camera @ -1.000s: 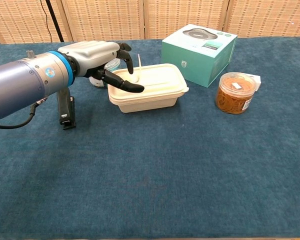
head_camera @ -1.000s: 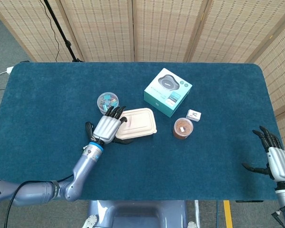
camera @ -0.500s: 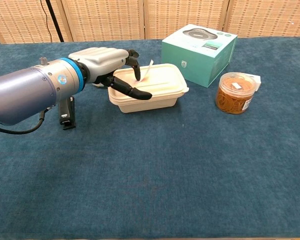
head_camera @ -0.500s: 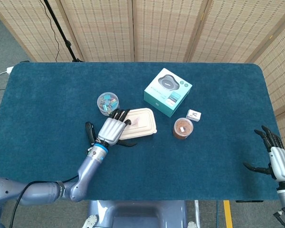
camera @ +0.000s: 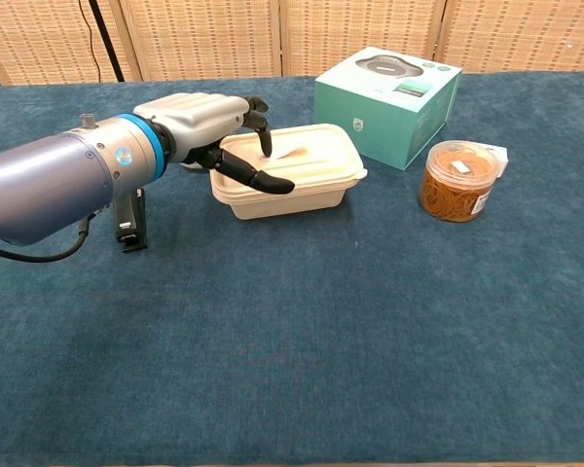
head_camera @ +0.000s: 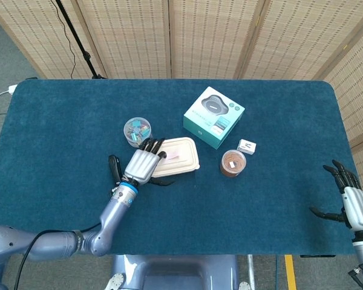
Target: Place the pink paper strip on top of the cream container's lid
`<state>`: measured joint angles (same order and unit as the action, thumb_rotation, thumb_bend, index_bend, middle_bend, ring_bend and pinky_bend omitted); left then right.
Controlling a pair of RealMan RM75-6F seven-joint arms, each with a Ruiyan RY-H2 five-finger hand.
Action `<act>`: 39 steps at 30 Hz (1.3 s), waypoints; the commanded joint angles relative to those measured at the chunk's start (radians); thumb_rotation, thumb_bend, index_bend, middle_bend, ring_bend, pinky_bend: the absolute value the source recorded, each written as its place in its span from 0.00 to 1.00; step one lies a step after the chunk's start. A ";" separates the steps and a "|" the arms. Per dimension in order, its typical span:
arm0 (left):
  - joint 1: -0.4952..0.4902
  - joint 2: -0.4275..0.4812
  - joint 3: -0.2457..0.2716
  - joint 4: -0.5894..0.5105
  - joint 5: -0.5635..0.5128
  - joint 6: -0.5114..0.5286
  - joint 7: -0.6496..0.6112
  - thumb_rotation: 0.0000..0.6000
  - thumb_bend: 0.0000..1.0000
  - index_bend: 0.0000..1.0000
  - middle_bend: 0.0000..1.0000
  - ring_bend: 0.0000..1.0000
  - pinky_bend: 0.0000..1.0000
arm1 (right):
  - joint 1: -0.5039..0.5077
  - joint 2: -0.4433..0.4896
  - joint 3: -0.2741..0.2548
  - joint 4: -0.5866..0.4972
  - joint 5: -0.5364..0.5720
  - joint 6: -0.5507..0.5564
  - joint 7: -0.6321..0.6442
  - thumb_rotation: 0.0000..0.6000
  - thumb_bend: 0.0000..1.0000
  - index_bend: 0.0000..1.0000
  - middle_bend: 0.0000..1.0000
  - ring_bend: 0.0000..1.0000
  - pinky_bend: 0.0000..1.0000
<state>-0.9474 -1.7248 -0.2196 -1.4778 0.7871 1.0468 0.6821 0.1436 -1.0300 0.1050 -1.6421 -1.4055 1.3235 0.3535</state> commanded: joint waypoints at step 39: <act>0.010 0.033 0.005 -0.021 -0.014 -0.015 -0.033 0.30 0.00 0.33 0.00 0.00 0.00 | 0.000 0.006 0.000 -0.010 0.003 -0.005 0.005 1.00 0.00 0.13 0.00 0.00 0.00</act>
<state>-0.9373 -1.6913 -0.2144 -1.4988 0.7732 1.0319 0.6494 0.1432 -1.0239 0.1049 -1.6523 -1.4026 1.3184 0.3590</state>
